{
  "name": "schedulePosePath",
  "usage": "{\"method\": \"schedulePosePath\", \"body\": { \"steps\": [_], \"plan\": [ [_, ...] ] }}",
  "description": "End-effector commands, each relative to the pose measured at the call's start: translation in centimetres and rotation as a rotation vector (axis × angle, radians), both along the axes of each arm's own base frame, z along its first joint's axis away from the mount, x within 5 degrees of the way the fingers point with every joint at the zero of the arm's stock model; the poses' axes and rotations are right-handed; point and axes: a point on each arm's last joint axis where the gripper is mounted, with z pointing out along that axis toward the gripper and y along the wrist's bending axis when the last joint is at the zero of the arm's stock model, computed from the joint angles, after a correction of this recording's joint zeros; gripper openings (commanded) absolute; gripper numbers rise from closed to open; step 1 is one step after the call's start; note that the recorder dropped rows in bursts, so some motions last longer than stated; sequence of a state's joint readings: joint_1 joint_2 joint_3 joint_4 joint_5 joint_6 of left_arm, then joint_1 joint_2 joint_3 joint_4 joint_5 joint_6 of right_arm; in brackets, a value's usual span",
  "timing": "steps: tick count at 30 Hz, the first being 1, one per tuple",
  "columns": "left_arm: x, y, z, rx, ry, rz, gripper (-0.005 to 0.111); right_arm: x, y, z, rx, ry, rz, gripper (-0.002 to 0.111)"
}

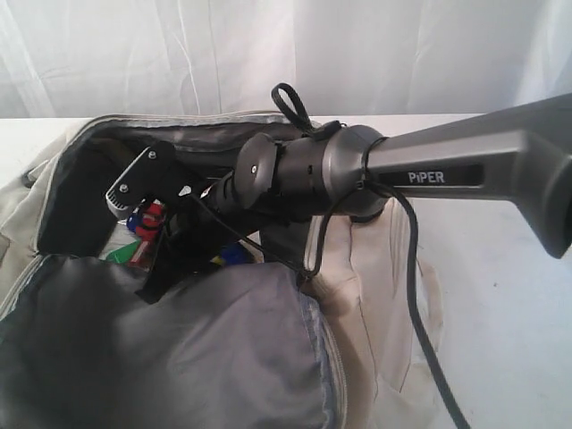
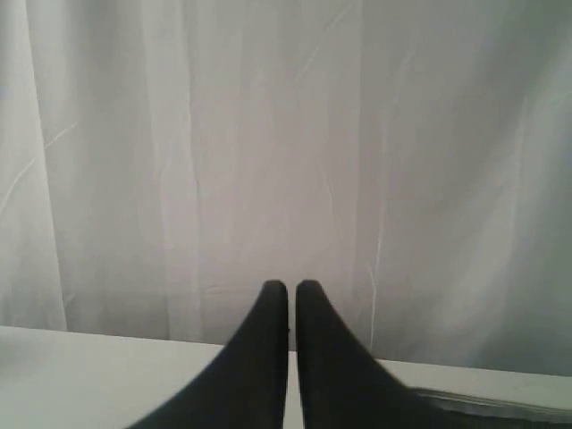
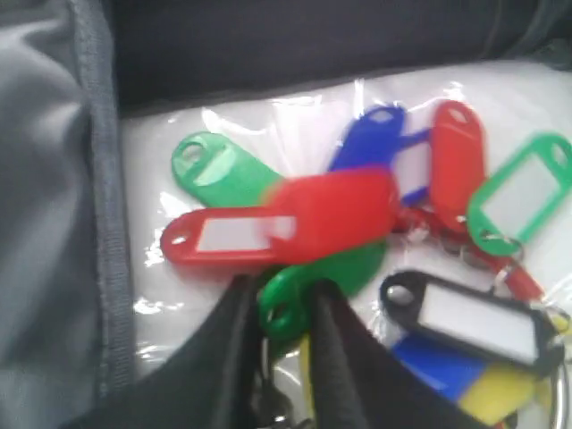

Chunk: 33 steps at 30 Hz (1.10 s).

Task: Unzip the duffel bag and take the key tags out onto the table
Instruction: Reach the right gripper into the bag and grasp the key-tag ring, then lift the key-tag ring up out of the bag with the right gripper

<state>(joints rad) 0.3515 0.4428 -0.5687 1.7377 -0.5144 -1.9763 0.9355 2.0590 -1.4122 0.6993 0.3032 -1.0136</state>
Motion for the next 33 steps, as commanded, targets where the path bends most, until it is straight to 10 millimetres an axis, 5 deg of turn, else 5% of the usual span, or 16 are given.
{"method": "schedulePosePath", "body": {
  "steps": [1,33],
  "plan": [
    [-0.2,-0.3,0.0,0.015,-0.002,-0.026,0.01,0.8,-0.2,-0.2,0.018,-0.027,-0.062,0.0],
    [-0.4,-2.7,-0.5,0.064,0.01,-0.288,0.01,-2.3,-5.0,17.7,0.372,-0.274,-0.097,0.0]
  ]
}}
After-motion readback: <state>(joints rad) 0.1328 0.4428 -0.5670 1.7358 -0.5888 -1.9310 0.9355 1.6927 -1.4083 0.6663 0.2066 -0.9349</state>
